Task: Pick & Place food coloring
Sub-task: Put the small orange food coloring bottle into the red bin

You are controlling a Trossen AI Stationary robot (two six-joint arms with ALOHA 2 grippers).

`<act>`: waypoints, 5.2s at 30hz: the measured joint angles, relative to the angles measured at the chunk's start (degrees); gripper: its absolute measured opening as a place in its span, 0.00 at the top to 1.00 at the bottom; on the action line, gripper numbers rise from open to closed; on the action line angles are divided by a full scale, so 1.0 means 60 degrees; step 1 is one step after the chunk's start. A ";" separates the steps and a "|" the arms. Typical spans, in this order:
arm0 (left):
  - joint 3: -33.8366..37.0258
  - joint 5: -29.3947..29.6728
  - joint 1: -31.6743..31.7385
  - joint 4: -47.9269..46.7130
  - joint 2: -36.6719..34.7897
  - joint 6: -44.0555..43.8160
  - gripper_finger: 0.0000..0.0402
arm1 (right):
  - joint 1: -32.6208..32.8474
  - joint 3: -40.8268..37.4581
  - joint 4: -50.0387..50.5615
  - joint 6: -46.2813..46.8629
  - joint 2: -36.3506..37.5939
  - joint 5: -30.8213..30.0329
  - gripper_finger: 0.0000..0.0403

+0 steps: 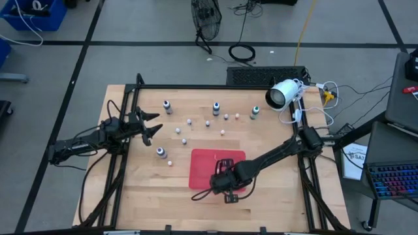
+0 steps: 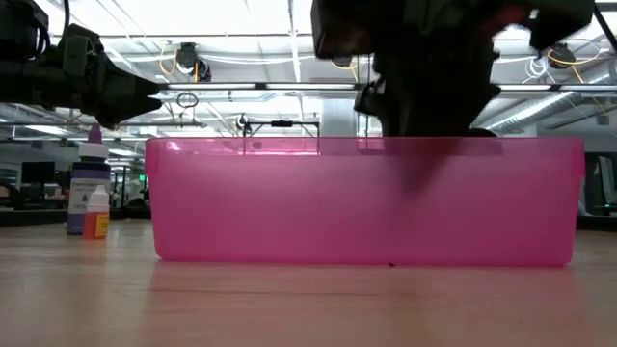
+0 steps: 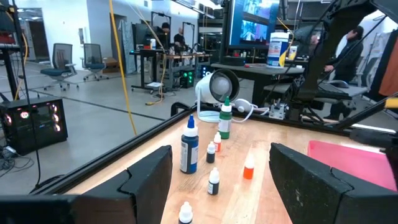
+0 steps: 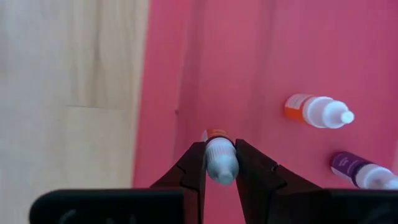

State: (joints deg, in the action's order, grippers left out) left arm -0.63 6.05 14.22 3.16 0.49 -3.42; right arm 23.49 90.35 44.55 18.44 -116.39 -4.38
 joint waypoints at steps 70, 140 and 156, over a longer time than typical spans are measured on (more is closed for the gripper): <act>-0.0001 0.0000 0.0001 0.0000 -0.0001 0.0000 0.33 | -0.7981 0.0004 0.2339 -0.1518 0.0698 -0.0589 0.51; 0.0000 0.0000 0.0000 0.0000 -0.0001 0.0000 0.33 | -0.3539 -0.0407 0.0469 -0.0948 0.4077 -0.0538 0.88; 0.0000 0.0000 0.0000 0.0004 -0.0003 0.0000 0.33 | -0.1814 0.4576 0.3696 -0.2027 -0.0442 -0.0331 0.88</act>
State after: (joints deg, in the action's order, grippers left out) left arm -0.62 6.04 14.22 3.18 0.47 -3.42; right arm 12.61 117.80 66.73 6.27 -119.04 -6.37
